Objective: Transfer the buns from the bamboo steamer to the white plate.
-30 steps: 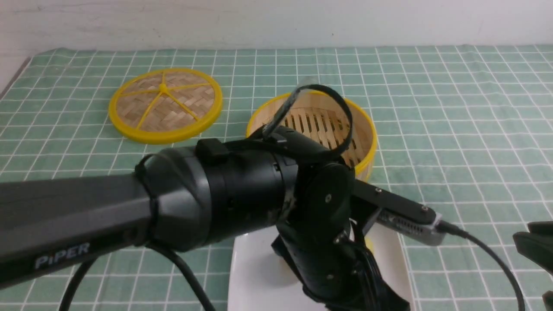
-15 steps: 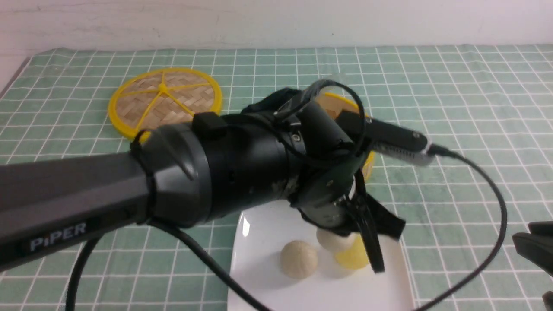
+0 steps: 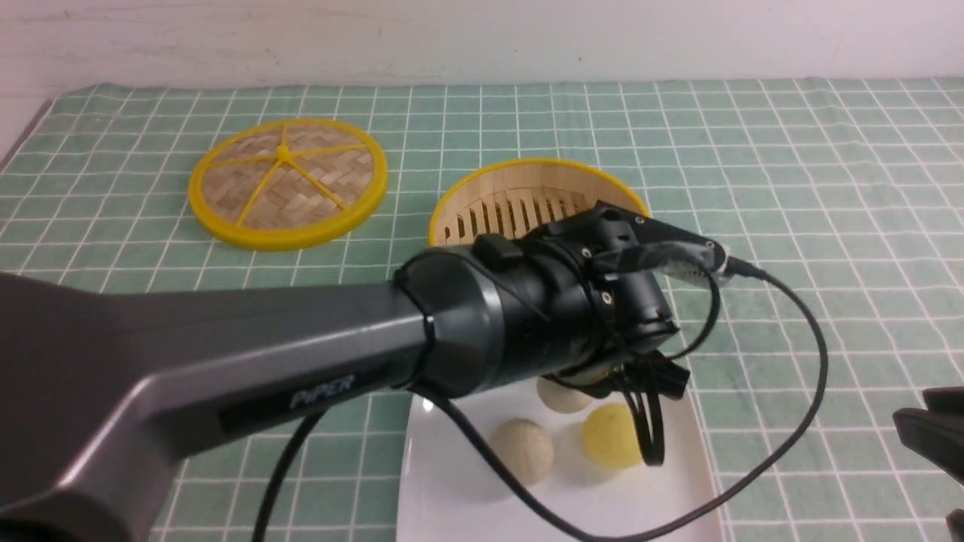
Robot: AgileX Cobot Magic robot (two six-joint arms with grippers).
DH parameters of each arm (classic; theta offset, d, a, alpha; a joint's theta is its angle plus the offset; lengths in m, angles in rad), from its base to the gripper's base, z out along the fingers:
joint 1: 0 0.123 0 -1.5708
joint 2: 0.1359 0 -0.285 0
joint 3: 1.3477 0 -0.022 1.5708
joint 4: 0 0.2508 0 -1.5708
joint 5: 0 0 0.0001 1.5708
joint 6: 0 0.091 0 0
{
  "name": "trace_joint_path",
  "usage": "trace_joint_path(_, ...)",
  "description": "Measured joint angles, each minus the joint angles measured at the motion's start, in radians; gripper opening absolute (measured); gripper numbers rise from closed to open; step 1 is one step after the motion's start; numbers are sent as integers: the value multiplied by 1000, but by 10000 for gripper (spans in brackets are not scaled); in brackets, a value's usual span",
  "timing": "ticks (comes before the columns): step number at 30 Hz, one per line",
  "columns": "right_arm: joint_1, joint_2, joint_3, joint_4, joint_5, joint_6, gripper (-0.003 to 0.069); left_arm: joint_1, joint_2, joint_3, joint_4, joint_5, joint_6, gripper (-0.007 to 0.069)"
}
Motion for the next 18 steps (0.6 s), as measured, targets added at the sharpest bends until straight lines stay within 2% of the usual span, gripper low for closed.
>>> trace_joint_path(5,0,0,0,0,3,0,219,0,11,-1,85,-7,-86,289)
trace_joint_path(8,0,0,0,0,4,0,220,0,11,-1,70,-2,-95,356)
trace_joint_path(11,0,0,0,0,9,0,221,0,11,-1,39,6,-93,385)
trace_joint_path(15,0,-12,-17,0,61,0,211,0,-6,-5,18,48,-44,379)
trace_joint_path(18,0,-53,-76,0,164,0,153,0,-51,-27,14,98,9,302)
